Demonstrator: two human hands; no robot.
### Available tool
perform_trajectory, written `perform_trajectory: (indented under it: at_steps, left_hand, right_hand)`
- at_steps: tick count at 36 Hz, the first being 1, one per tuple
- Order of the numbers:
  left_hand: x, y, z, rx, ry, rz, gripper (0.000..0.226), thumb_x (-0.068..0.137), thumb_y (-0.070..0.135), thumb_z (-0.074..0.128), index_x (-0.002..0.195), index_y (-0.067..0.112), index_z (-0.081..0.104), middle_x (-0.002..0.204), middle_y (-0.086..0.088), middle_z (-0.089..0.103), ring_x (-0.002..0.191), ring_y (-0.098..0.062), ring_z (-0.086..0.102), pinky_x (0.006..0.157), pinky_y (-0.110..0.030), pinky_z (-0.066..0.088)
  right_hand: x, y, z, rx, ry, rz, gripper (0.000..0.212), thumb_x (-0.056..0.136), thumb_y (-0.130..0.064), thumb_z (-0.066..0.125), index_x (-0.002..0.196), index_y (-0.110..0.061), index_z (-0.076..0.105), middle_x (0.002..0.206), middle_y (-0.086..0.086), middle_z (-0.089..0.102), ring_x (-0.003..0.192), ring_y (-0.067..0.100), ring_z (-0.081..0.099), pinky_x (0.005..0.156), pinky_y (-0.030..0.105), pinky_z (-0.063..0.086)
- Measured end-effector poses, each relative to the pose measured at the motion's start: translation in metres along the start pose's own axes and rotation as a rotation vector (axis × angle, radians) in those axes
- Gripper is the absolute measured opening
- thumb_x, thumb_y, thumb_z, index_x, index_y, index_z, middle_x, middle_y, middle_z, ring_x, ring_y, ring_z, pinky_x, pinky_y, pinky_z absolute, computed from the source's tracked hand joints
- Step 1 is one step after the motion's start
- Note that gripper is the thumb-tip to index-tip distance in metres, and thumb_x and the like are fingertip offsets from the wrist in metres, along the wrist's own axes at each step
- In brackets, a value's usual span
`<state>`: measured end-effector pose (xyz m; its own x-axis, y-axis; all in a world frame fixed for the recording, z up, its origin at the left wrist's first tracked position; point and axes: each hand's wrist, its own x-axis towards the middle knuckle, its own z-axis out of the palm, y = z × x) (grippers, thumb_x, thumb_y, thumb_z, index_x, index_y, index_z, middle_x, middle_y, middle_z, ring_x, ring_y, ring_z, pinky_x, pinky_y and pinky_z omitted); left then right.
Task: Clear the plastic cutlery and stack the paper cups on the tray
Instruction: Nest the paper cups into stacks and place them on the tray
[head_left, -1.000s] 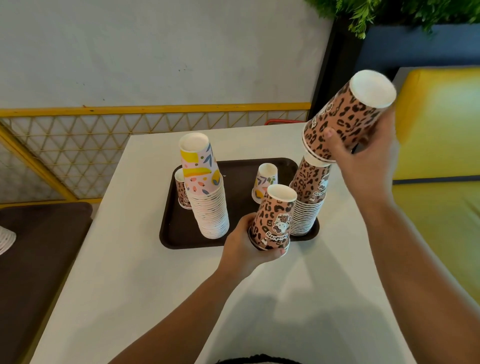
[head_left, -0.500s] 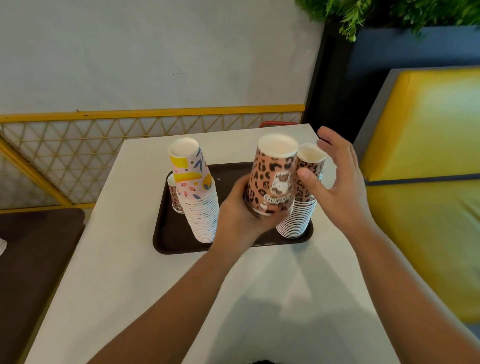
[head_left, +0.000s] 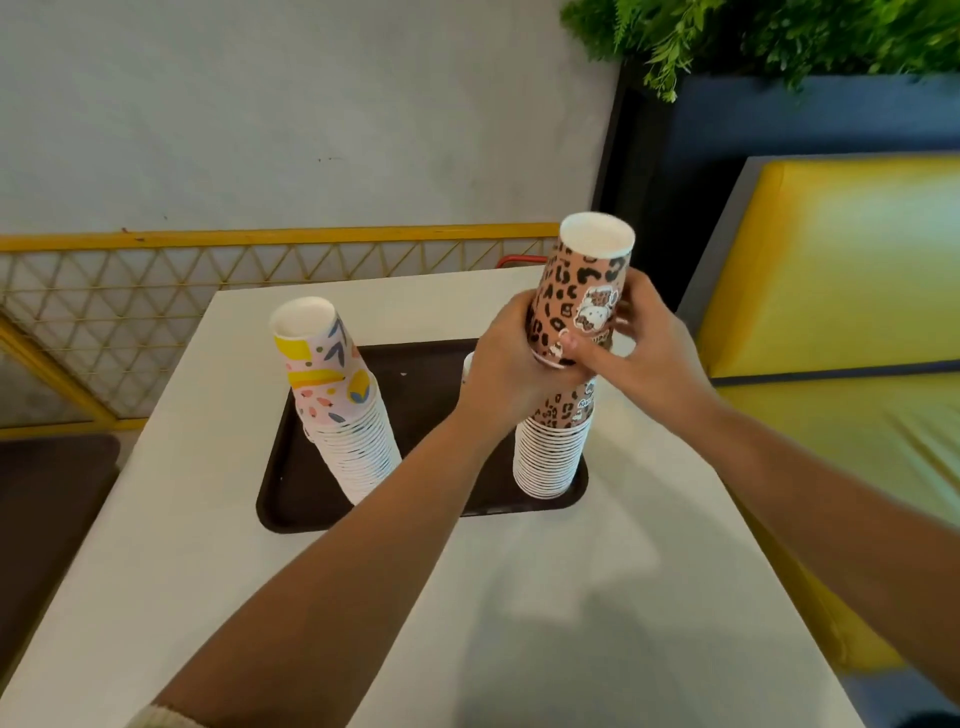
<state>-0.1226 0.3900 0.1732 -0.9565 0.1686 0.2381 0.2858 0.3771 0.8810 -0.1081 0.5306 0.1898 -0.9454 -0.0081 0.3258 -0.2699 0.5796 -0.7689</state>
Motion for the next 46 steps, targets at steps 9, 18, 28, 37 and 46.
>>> perform_trajectory:
  at_steps: [9, 18, 28, 37, 46]
  left_hand:
    - [-0.016, -0.043, 0.034, 0.098, -0.013, -0.151, 0.076, 0.063, 0.026, 0.085, 0.128, 0.015, 0.046, 0.122, 0.001, 0.060, 0.109, -0.010, 0.056, 0.072, -0.002, 0.037]
    - [-0.025, -0.048, 0.030, 0.162, 0.011, -0.139, 0.086, 0.068, 0.032, 0.082, 0.140, 0.021, 0.035, 0.140, 0.002, 0.048, 0.129, -0.016, 0.045, 0.106, -0.033, 0.040]
    - [-0.101, -0.076, -0.006, 0.205, 0.390, -0.318, 0.045, 0.095, 0.038, 0.048, 0.137, 0.023, 0.041, 0.141, 0.003, 0.044, 0.129, -0.011, 0.041, 0.102, -0.024, 0.038]
    - [-0.160, -0.092, -0.107, 0.599, 0.786, -0.437, 0.061, 0.087, 0.057, 0.021, 0.126, 0.021, 0.051, 0.129, -0.002, 0.052, 0.116, -0.023, 0.049, 0.094, -0.040, 0.037]
    - [-0.207, -0.116, -0.210, 0.688, 0.825, -0.686, 0.058, 0.095, 0.042, 0.043, 0.147, 0.020, 0.027, 0.154, -0.009, 0.025, 0.143, -0.029, 0.020, 0.112, -0.056, 0.024]
  right_hand:
    - [-0.019, 0.047, 0.024, -0.058, -0.104, 0.116, 0.075, 0.073, -0.033, 0.076, 0.136, -0.019, 0.037, 0.132, -0.005, 0.053, 0.118, 0.008, 0.049, 0.089, 0.013, 0.038]
    - [-0.023, 0.039, 0.033, -0.083, 0.040, 0.043, 0.099, 0.072, -0.044, 0.074, 0.147, -0.032, 0.010, 0.148, -0.003, 0.035, 0.137, 0.019, 0.034, 0.108, 0.051, 0.035]
    - [-0.036, -0.019, 0.062, -0.017, 0.295, -0.573, 0.055, 0.084, -0.022, 0.065, 0.131, -0.011, 0.038, 0.137, 0.010, 0.041, 0.130, 0.020, 0.037, 0.107, 0.035, 0.037]
    - [-0.054, -0.067, 0.144, 0.234, -0.284, -0.649, 0.052, 0.089, -0.019, 0.056, 0.135, -0.010, 0.035, 0.137, 0.003, 0.034, 0.126, 0.006, 0.038, 0.100, 0.010, 0.036]
    - [-0.080, -0.105, 0.240, -0.206, -0.722, -0.568, 0.076, 0.091, -0.037, 0.055, 0.149, -0.021, 0.008, 0.158, 0.004, 0.001, 0.145, 0.022, 0.007, 0.116, 0.039, 0.016]
